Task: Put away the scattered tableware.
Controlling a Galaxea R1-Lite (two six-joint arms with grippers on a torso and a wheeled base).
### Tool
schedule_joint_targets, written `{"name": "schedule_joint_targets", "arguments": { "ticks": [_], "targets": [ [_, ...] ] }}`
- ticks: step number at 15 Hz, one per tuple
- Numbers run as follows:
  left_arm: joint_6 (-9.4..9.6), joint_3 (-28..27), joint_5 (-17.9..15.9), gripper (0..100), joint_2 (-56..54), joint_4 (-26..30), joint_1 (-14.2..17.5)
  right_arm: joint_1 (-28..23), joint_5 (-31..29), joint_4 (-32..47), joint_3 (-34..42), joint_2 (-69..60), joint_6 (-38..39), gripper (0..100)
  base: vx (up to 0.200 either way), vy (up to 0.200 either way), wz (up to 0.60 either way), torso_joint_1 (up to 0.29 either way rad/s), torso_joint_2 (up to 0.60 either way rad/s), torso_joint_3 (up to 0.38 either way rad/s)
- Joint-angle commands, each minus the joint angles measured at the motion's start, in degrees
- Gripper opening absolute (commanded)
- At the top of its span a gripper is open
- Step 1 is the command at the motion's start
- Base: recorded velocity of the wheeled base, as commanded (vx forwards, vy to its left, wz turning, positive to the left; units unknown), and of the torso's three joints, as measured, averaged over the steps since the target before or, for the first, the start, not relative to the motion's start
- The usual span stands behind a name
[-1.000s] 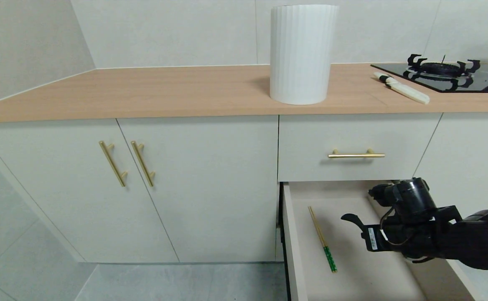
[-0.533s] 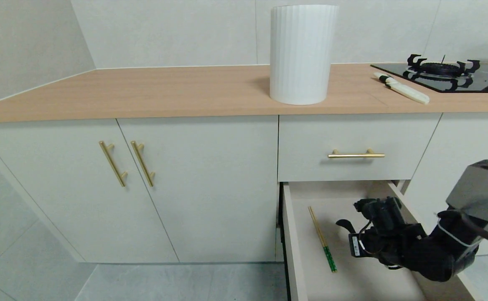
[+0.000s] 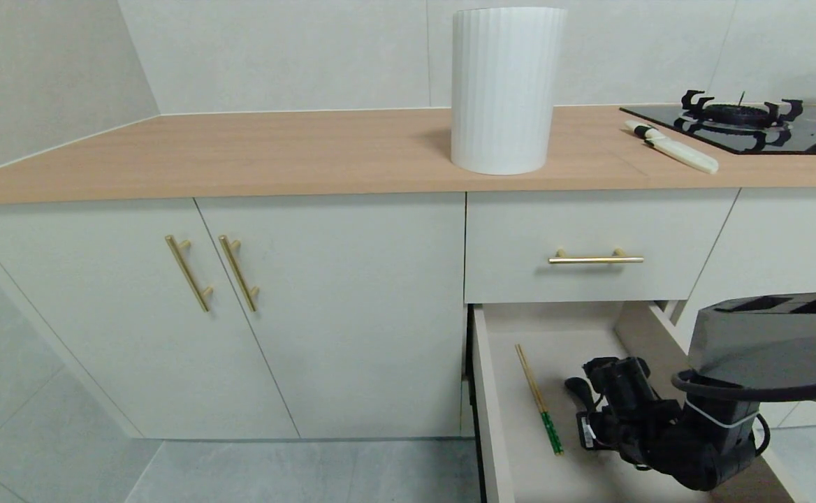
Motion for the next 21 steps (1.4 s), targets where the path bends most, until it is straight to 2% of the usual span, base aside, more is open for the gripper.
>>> {"name": "schedule_joint_targets", "arguments": {
  "ticks": [1,8,9,16,21],
  "targets": [
    [-0.01,0.0,0.0,100,0.0,0.0,0.0,0.0,-0.3,-0.1,-0.2,1.1,0.0,0,0.000,0.000,0.00,0.000,0.00,0.000],
    [-0.01,0.0,0.0,100,0.0,0.0,0.0,0.0,-0.3,-1.6,0.0,1.2,-0.1,0,0.000,0.000,0.00,0.000,0.00,0.000],
    [-0.01,0.0,0.0,100,0.0,0.0,0.0,0.0,-0.3,-1.6,0.0,1.2,0.0,100,0.000,0.000,0.00,0.000,0.00,0.000],
    [-0.01,0.0,0.0,100,0.0,0.0,0.0,-0.1,-0.4,-1.6,0.4,0.0,0.0,100,0.000,0.000,0.00,0.000,0.00,0.000],
    [-0.01,0.0,0.0,100,0.0,0.0,0.0,-0.3,0.1,1.4,4.3,-15.5,-0.4,100,0.000,0.000,0.00,0.000,0.00,0.000]
  ]
}}
